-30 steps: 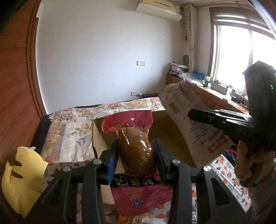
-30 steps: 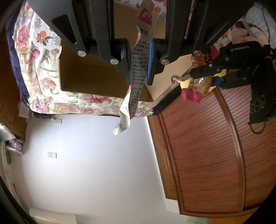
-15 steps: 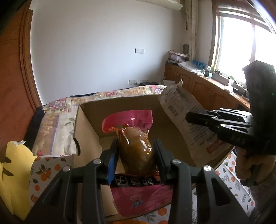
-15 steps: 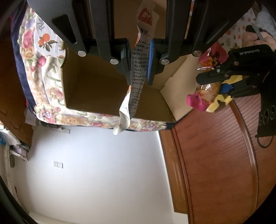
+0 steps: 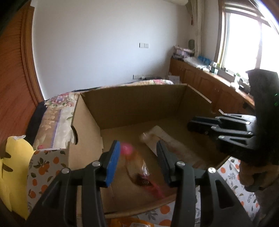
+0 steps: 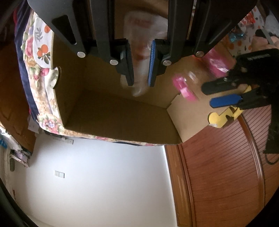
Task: Organize snacks
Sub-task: 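Carry both packets over the box and open both tools to drop them, then move both tools back over the snack pile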
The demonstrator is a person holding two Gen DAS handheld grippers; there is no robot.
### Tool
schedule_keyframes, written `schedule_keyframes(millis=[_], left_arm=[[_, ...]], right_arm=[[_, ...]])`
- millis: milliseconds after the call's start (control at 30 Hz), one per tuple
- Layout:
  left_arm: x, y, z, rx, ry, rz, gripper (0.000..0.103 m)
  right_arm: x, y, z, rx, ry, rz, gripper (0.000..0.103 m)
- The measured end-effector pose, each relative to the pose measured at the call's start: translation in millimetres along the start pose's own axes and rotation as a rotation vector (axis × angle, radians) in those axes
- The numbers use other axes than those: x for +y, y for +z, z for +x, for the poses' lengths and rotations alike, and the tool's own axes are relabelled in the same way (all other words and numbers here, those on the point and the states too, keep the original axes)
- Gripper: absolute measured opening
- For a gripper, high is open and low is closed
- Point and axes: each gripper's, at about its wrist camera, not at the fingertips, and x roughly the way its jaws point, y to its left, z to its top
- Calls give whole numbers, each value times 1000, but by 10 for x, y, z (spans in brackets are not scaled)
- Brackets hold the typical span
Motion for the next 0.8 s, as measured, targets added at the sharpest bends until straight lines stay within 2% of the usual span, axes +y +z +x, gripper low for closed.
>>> schedule_keyframes(millis=[233,400,567,800], left_arm=[[39,-89,-345,-45,-2,-1,45],[38,-273,-624,-51,-1,3,45],[-28,-559,-891,-39,-3,2,45],[-141,-1142,-1146,-25,20,34,49]], right_arm=[[55,-48,-328,-59,4,7,18],[149,-191,-684,-89,3,20,20],[293,-474,-1002,-102,-11,32,23],[484,-1116,-1177,-78,-18,74,31]])
